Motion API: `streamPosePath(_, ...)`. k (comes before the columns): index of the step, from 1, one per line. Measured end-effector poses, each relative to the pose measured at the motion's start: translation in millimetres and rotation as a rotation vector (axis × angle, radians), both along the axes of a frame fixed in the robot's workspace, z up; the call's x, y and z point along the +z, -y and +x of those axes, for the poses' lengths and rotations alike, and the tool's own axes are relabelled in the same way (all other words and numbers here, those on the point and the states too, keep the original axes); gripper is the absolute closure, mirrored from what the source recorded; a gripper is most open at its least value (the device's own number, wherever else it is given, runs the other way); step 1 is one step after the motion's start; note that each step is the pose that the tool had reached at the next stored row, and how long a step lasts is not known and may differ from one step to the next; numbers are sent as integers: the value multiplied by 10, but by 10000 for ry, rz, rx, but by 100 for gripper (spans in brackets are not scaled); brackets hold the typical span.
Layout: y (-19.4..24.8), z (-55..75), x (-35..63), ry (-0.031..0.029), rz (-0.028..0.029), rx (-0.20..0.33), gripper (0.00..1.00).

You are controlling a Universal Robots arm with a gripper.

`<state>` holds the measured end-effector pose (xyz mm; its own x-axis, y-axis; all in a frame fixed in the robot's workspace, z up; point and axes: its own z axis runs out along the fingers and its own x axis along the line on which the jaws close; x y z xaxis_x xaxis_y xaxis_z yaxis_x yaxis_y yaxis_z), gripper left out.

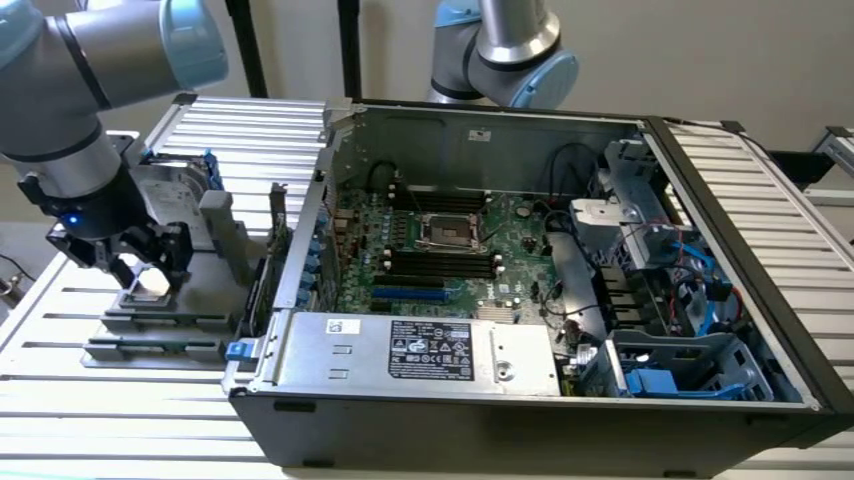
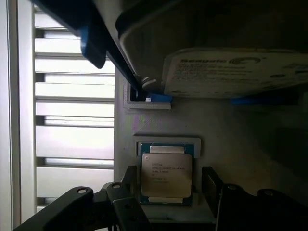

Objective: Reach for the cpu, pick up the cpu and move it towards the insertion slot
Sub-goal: 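Pick up the cpu and move it towards the insertion slot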

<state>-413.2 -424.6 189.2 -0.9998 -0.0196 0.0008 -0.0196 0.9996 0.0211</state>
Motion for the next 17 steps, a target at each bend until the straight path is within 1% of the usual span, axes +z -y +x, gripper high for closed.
streamPosePath(4, -4, 0, -9, -4, -19, 0, 35)
streamPosePath(8, -14, 0, -19, -1, -18, -1, 35)
streamPosePath(12, -17, 0, -21, -14, -22, 0, 35)
streamPosePath(17, -21, -1, -26, -14, -31, 0, 35)
